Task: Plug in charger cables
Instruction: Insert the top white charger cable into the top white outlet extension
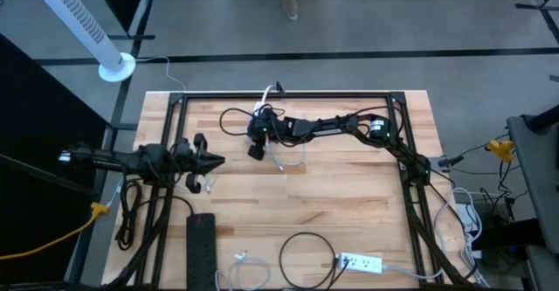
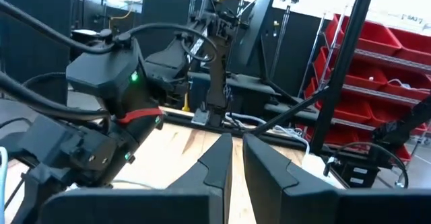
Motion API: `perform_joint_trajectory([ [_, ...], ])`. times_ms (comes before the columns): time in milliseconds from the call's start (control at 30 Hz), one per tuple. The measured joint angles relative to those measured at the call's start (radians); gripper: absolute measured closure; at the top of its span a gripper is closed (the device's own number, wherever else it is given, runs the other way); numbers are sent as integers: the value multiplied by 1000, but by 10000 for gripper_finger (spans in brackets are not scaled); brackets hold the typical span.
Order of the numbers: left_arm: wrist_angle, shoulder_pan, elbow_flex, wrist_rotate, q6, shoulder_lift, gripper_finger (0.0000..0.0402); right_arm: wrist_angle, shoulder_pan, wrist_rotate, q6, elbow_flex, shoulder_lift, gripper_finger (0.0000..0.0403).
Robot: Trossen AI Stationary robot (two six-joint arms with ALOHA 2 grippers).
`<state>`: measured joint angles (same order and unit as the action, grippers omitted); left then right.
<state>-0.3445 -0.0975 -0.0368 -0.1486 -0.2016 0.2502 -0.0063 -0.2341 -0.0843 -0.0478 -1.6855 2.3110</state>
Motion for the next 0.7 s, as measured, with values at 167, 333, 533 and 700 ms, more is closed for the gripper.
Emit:
perform_joint_trajectory([
  [167,-13,0,15,-1,-18,41,377,-22,9,24,-9,0,-25,387],
  [333,-23,0,17,-1,-35,83,377,-26,19,24,-28,0,-50,387],
  [533,-33,-2,17,6,-52,129,377,-47,63,115,-142,0,-116,387],
  [700,-49,-8,17,58,-47,155,377,-92,121,162,-321,1,-207,387],
])
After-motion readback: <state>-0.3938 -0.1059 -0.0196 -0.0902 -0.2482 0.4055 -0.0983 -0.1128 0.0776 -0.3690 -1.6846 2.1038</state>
